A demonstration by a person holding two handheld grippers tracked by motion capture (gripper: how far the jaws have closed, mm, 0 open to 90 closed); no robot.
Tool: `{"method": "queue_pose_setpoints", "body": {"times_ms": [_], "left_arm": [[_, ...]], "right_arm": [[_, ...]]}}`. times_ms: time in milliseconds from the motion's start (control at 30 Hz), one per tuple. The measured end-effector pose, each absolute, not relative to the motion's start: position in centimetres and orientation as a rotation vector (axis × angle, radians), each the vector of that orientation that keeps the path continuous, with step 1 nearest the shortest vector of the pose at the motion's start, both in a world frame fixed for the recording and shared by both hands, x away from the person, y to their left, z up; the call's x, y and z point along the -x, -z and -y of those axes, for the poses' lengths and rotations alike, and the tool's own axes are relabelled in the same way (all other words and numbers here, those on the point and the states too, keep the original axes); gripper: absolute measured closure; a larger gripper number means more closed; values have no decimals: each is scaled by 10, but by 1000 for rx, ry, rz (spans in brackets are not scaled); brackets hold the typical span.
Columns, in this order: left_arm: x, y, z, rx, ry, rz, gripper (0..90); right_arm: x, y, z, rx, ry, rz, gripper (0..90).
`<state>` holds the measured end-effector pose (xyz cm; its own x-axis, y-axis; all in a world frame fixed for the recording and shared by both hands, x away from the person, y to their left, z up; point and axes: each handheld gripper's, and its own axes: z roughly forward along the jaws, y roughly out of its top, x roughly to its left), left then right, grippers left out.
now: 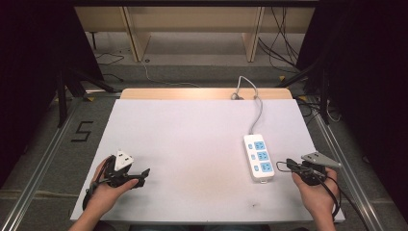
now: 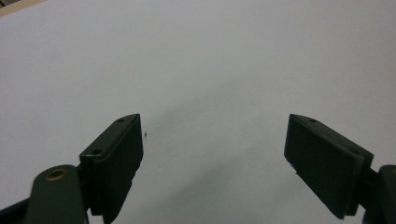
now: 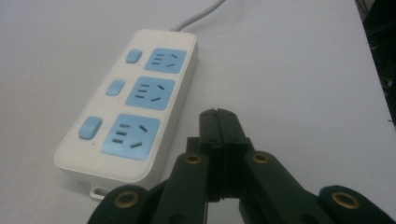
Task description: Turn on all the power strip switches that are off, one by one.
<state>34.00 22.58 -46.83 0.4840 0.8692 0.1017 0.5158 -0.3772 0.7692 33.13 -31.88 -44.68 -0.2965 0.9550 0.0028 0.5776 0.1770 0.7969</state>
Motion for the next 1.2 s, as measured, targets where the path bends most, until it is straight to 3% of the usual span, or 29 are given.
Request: {"method": "queue_pose_setpoints", "body": {"times_ms": [1200], "left_arm": [[-341, 469, -223, -2060, -667, -1128, 197]], "right_arm": [[-371, 417, 291, -1429, -903, -2115, 900]]}}
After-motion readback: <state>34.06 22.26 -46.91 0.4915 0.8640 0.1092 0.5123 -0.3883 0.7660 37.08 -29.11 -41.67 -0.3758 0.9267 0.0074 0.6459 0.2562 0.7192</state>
